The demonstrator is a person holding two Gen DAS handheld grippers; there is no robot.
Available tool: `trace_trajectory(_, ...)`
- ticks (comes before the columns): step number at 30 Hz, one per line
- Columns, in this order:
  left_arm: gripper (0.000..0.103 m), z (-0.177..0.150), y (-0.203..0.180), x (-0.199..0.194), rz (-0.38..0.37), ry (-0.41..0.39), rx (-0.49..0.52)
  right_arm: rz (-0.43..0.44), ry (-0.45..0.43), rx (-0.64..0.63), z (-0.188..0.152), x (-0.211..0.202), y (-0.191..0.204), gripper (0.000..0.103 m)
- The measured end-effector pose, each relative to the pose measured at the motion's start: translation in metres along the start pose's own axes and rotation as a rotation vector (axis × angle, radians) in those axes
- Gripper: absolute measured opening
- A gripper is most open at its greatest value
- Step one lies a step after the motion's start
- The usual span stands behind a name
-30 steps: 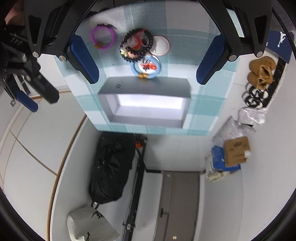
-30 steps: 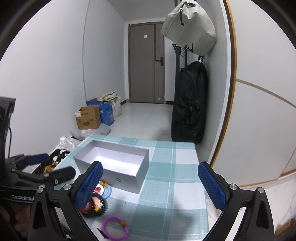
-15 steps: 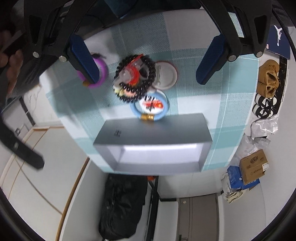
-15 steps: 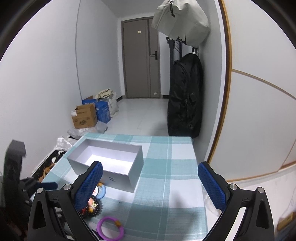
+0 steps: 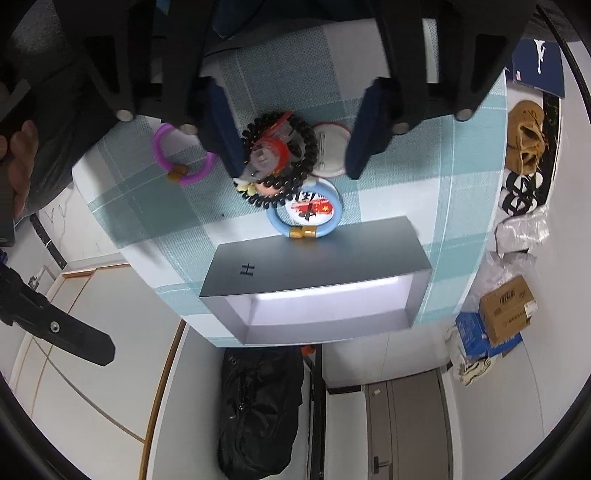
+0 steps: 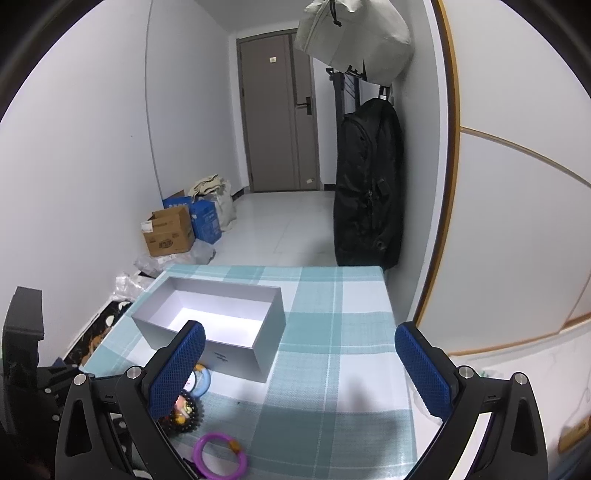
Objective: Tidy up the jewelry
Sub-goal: 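Reach the left gripper to the black bead bracelet and close on it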
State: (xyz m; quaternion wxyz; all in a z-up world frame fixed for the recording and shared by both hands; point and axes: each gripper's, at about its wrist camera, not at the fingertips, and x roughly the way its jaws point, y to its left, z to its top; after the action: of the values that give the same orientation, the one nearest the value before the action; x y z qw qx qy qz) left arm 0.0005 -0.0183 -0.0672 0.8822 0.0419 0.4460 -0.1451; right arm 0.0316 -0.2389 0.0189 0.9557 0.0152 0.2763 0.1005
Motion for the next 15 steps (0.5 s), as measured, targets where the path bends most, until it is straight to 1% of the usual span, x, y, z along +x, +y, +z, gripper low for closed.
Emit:
trace_trajectory(1, 0.037, 0.0, -0.002, 0.002, 0.0, 0.004, 0.005, 0.001, 0.0, -0.001, 0.0, 0.0, 0.0, 0.103)
trace_trajectory(2, 0.034, 0.001, -0.003, 0.003, -0.003, 0.009, 0.008, 0.001, 0.0, -0.003, 0.0, 0.0, 0.001, 0.103)
trace_trajectory(4, 0.023, 0.001, -0.004, 0.007, -0.008, 0.017, 0.019, 0.001, -0.001, -0.009, 0.0, 0.0, 0.002, 0.103)
trace_trajectory(8, 0.012, 0.003, -0.008, 0.006, -0.011, 0.008, 0.05, -0.005, -0.002, -0.017, -0.001, 0.0, 0.002, 0.103)
trace_trajectory(12, 0.012, 0.005, -0.005, 0.005, -0.03, 0.007, 0.037, -0.002, -0.001, -0.006, -0.001, 0.001, 0.001, 0.103)
trace_trajectory(15, 0.012, 0.009, 0.002, 0.001, -0.076, -0.005, -0.004, -0.002, 0.002, -0.009, -0.001, 0.001, 0.002, 0.103)
